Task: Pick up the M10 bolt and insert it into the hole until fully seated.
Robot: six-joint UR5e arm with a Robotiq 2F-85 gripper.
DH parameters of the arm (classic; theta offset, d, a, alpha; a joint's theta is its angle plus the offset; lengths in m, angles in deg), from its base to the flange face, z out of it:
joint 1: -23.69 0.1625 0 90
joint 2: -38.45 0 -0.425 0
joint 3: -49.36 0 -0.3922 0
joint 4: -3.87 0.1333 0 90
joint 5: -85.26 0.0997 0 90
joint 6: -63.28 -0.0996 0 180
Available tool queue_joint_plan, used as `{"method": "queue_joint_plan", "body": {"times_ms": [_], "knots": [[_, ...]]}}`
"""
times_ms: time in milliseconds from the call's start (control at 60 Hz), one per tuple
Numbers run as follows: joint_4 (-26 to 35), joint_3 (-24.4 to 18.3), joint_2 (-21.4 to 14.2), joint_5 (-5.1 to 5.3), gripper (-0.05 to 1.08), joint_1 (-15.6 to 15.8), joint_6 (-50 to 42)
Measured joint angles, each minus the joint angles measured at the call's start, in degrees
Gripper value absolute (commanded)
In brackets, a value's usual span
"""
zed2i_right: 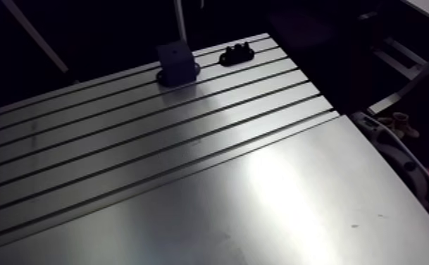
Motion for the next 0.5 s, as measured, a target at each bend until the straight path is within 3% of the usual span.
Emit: {"method": "queue_joint_plan", "body": {"times_ms": [233,500], "knots": [[6.52,-4.19,1.93,-0.19,1.08,2.40,-1.99],[8.67,-5.34,3.81,-0.57,1.08,4.05,-3.88]]}}
